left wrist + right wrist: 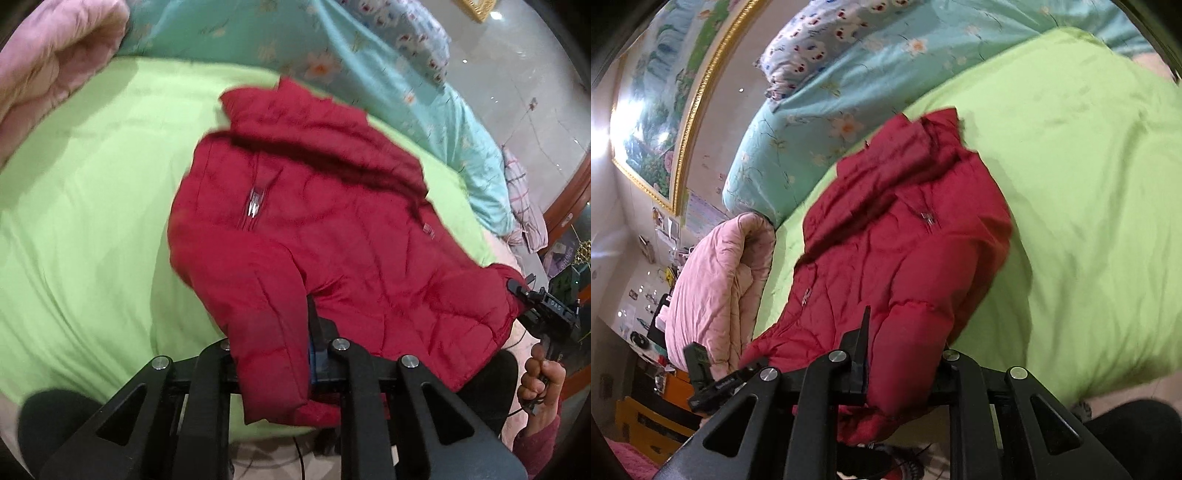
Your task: Fold large clothes
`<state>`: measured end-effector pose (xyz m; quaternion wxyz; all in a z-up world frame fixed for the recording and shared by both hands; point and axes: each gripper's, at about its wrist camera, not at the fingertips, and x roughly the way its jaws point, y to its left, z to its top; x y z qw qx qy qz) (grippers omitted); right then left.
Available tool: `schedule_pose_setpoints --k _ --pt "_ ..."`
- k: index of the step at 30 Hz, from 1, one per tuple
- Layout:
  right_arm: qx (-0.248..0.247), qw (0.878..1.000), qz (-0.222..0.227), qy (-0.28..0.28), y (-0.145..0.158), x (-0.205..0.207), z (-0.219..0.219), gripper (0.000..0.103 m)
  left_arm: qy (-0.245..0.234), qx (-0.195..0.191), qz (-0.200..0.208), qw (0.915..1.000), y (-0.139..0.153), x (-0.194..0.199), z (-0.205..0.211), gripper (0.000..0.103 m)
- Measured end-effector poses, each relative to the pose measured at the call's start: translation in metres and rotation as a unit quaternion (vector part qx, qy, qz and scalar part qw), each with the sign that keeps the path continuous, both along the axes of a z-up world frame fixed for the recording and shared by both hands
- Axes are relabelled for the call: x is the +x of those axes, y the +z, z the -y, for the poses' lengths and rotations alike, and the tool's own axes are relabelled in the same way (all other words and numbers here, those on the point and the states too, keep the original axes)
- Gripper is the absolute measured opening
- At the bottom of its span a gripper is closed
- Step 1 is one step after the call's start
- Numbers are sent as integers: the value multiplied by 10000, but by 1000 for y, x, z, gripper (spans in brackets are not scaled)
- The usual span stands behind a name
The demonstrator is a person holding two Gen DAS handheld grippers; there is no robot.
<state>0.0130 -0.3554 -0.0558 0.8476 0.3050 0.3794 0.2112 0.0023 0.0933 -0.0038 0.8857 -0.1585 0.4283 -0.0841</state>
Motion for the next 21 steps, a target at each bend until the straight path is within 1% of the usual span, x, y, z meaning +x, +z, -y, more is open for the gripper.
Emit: schedule_pose_setpoints --k 5,10,17,21 --pt "33 9996 260 -59 17 15 0 16 15 -39 335 9994 25 22 -3 14" --pt "32 9983 577 -89 40 34 0 16 69 -72 617 9980 44 50 -10 14" --pt "-57 9959 891 -143 68 73 -2 16 119 126 1025 9946 71 85 -9 14" --pt "-157 9941 1063 -138 82 98 -7 16 162 160 1151 9931 81 109 -11 14"
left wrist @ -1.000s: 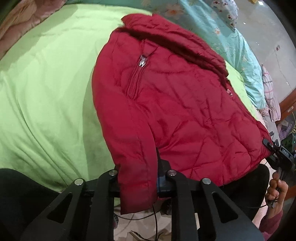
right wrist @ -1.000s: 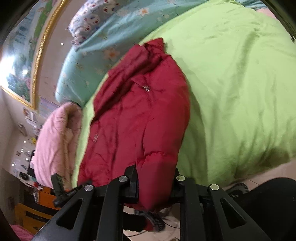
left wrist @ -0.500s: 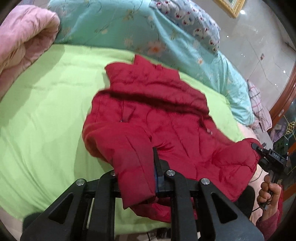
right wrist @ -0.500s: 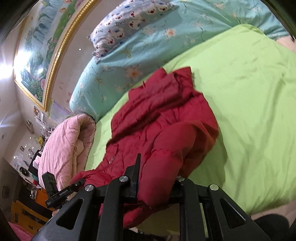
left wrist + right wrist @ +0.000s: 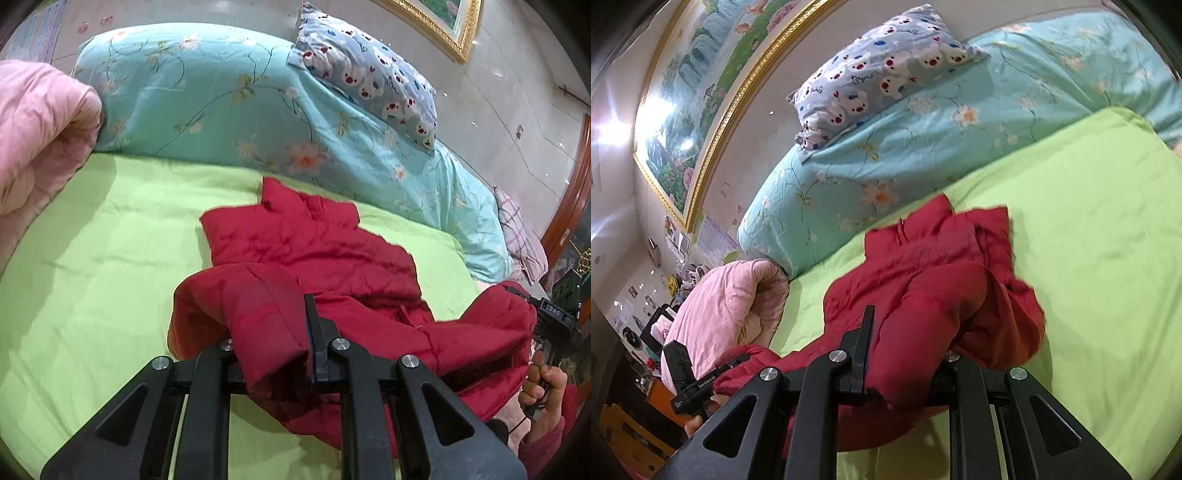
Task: Fold large clothes
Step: 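Carry the held hem over the jacket onto the collar with both tools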
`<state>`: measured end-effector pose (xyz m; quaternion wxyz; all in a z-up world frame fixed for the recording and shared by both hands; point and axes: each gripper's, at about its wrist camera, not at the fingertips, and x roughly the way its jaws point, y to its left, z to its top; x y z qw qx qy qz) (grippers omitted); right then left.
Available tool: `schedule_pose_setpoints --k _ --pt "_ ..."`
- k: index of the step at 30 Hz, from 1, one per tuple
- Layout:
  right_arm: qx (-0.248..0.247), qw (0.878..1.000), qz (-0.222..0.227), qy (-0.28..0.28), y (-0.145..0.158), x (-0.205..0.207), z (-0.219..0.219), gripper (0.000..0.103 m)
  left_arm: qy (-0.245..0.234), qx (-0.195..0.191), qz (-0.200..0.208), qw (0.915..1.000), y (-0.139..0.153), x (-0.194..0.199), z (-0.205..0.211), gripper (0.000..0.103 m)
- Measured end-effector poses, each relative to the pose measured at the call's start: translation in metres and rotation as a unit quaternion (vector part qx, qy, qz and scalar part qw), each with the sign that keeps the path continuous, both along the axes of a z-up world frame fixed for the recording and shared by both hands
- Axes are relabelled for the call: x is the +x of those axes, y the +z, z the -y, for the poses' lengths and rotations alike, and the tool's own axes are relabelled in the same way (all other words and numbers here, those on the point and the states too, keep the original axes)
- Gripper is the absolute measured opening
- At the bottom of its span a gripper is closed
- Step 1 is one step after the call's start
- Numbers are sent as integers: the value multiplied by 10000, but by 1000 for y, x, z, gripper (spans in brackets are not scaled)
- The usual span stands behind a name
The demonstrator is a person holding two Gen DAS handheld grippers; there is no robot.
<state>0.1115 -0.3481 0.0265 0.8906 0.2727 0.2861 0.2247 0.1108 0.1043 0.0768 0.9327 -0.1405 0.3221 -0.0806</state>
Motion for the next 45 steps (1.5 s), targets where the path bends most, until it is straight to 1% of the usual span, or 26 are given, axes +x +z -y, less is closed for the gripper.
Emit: schedule_pose_setpoints --k 5,12,14,20,23,27,33,37,45 --pt "-166 9998 134 -56 12 30 -6 16 40 13 117 9999 9 27 -4 14" --pt "-315 9991 204 -181 15 74 -12 16 128 153 172 9997 12 72 -1 14" --pt "-377 9988 223 -227 16 87 -15 16 170 237 180 9994 12 90 0 14" --pt "-573 9973 212 -404 15 134 -22 16 351 315 79 9989 6 142 -1 14" --pt "-616 9968 141 -499 11 160 -24 16 445 364 -57 9983 -3 167 -3 14" --pt "-641 9958 -29 -647 -1 195 -24 16 527 217 -334 9978 -14 202 -10 14" --pt "-791 9933 -197 -816 -16 244 -30 16 609 457 -476 9960 -28 248 -4 14" --pt "-810 9920 -311 -914 -26 273 -31 16 670 516 -616 9945 -41 276 -6 14" --pt "-912 9892 -492 -1034 -45 313 -39 16 738 667 -732 9923 -60 308 -1 15"
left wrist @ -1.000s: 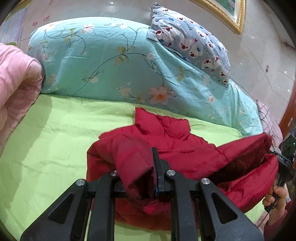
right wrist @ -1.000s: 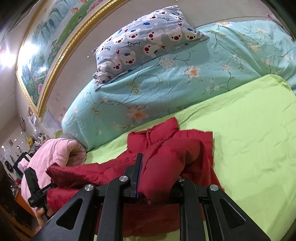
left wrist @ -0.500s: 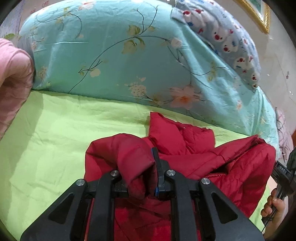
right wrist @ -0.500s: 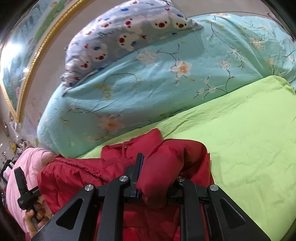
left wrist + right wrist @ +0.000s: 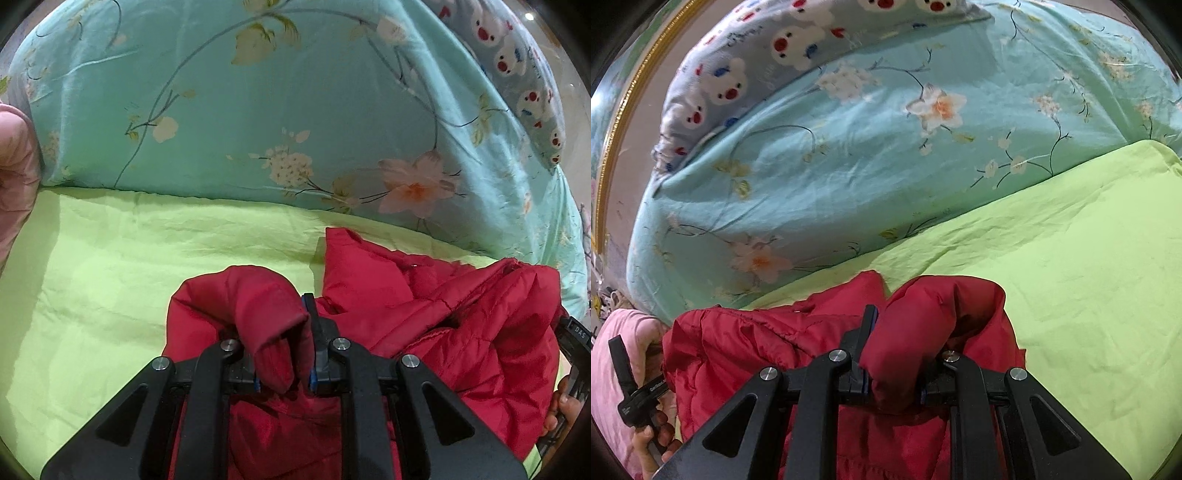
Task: Fold large clothes
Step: 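Carry the held hem over the jacket onto the collar with both tools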
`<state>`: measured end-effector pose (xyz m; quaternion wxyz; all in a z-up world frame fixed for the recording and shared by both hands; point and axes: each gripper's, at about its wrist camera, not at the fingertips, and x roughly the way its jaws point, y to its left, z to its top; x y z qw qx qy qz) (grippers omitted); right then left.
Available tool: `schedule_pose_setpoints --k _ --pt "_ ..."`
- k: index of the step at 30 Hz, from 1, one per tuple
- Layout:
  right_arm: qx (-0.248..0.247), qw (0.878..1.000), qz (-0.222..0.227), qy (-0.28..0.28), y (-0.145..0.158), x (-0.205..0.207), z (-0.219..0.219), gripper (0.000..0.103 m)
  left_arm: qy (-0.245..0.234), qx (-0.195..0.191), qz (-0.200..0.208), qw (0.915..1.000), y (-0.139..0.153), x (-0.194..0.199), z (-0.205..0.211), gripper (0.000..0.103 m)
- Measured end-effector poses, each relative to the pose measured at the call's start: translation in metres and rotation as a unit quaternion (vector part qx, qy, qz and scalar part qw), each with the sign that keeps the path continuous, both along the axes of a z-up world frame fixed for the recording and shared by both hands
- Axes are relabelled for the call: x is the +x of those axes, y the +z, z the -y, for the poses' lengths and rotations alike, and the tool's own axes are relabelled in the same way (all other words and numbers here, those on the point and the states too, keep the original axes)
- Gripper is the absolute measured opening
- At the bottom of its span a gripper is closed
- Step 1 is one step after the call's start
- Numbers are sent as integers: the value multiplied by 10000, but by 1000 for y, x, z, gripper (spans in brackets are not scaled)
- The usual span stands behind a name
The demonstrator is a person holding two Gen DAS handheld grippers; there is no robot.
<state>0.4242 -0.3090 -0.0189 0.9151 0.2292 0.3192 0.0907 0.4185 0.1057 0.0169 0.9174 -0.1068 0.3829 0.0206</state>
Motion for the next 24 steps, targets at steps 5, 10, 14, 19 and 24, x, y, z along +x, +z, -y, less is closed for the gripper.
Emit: schedule_pose_setpoints --k 5,10,14,19,24 --pt "-159 9997 -144 -77 -13 18 -6 16 32 36 -131 9999 -16 18 1 15" --pt "-274 9990 -306 -148 -27 33 -12 16 70 -30 -273 9996 -29 31 -3 18" --pt "-239 9987 -415 -188 -37 44 -13 16 98 -351 -217 9991 -31 31 -13 19" --pt "-166 9986 -475 -164 -43 51 -13 16 150 -635 -61 9978 -29 22 -22 23" --pt "41 9985 -544 -100 -44 54 -9 21 128 -990 -41 9950 -24 14 -34 31"
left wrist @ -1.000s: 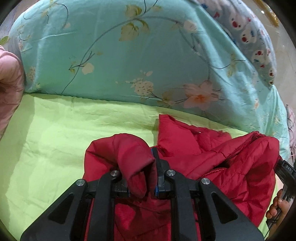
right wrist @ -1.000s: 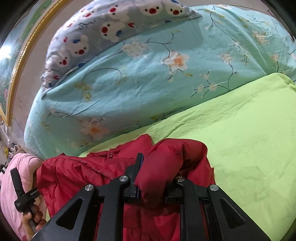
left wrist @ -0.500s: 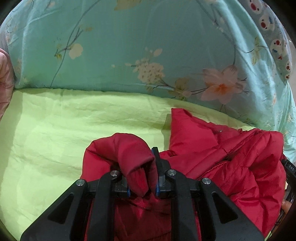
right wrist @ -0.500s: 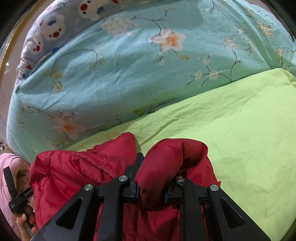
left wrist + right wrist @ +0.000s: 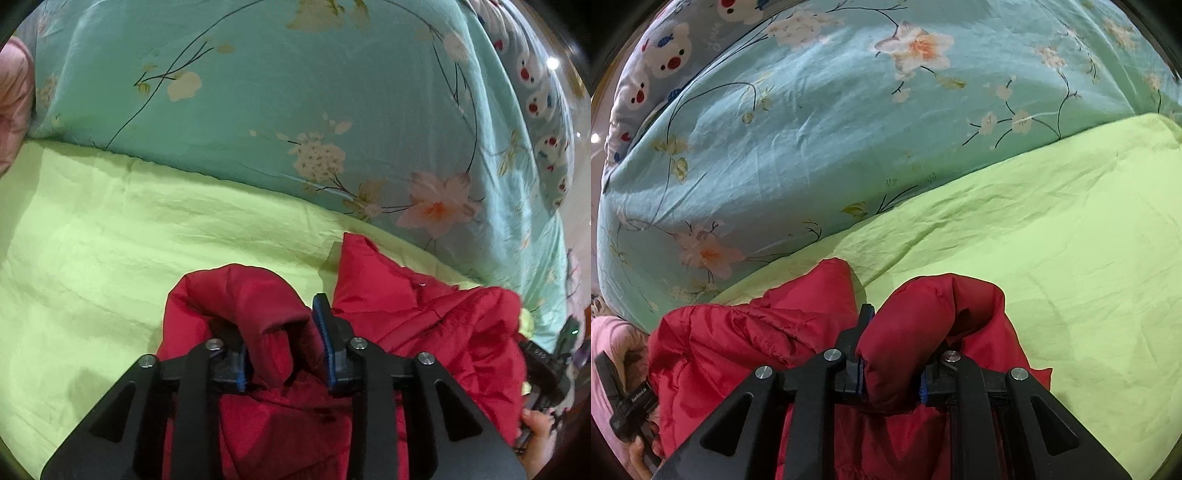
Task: Fold large clothes
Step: 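Carry the held hem over the jacket onto the collar with both tools, then open both tools and press the folded jacket flat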
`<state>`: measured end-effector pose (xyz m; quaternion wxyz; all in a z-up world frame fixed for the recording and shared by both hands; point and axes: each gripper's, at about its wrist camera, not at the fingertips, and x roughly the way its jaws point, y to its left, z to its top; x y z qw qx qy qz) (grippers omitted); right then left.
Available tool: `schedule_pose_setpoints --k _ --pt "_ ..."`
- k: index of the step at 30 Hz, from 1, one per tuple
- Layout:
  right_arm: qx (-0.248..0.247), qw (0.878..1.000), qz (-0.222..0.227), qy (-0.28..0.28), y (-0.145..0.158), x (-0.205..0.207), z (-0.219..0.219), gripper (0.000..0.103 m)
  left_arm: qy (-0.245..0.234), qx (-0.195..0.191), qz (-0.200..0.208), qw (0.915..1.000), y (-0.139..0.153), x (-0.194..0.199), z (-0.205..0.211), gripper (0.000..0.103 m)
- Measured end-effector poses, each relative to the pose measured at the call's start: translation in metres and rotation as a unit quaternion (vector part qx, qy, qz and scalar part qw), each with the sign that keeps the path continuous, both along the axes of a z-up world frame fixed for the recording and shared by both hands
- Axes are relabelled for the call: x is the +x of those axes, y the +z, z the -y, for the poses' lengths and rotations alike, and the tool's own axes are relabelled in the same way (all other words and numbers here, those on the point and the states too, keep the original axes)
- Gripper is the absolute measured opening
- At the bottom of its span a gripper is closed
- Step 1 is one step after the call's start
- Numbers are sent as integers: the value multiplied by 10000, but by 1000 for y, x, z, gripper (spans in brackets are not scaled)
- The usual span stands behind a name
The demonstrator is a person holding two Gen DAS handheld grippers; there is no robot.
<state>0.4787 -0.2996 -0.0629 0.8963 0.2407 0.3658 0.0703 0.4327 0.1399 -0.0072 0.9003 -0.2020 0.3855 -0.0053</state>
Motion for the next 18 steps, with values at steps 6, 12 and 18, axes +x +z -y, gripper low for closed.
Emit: schedule_pose_setpoints --k 6,12,18 --pt "444 9989 -106 38 -2 3 14 25 -366 -176 -157 9991 21 -3 -11 44" --pt "510 9987 -30 28 11 -4 25 36 192 417 259 9986 53 -40 -34 85" --pt "269 9992 258 -141 29 -21 32 57 -388 403 347 9978 51 -71 -2 85"
